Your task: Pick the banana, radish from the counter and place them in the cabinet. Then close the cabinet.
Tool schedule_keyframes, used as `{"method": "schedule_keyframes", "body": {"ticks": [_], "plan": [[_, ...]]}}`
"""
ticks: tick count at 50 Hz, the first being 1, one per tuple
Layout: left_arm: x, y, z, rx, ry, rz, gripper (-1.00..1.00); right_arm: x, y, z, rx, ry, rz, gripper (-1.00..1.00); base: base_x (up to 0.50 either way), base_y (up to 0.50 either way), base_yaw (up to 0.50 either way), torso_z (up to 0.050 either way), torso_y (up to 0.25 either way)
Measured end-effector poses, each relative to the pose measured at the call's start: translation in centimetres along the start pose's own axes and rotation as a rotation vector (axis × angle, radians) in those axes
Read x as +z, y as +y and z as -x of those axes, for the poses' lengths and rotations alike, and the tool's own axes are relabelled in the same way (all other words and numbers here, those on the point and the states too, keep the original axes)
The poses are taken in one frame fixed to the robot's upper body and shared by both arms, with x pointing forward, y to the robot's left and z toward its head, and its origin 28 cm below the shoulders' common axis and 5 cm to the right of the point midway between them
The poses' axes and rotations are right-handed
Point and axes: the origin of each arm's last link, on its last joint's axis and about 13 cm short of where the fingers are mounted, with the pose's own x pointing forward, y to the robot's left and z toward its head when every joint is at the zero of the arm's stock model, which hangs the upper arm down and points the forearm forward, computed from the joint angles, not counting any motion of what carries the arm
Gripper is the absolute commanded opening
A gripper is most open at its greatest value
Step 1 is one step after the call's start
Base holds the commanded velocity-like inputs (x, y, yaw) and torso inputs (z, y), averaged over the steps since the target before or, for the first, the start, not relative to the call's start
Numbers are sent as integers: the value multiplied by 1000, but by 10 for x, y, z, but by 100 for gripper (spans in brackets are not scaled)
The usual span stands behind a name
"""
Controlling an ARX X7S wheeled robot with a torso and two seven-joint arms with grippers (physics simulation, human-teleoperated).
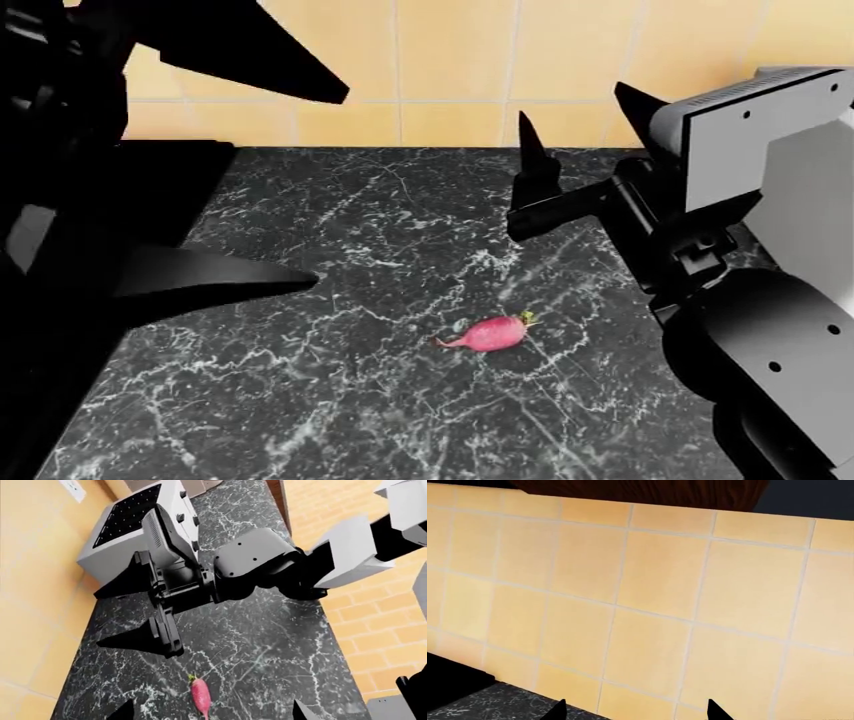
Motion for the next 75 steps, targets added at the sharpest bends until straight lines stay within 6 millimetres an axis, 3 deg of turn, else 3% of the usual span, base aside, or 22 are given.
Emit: {"method": "schedule_keyframes", "body": {"ticks": [12,30,51,75], "plan": [[-20,9,-13,-47,101,77,100,0,-1,1,-2,1,0,100,0,0,0,0,-5],[-43,23,-49,2,85,258,100,1,-2,1,-7,-8,-3,100,0,0,0,0,-5],[-45,1,-83,56,77,329,100,1,-3,2,-12,-11,-5,100,0,0,0,0,-4],[-49,-16,-106,58,133,316,100,1,-3,3,-15,-17,-4,100,0,0,0,0,-5]]}}
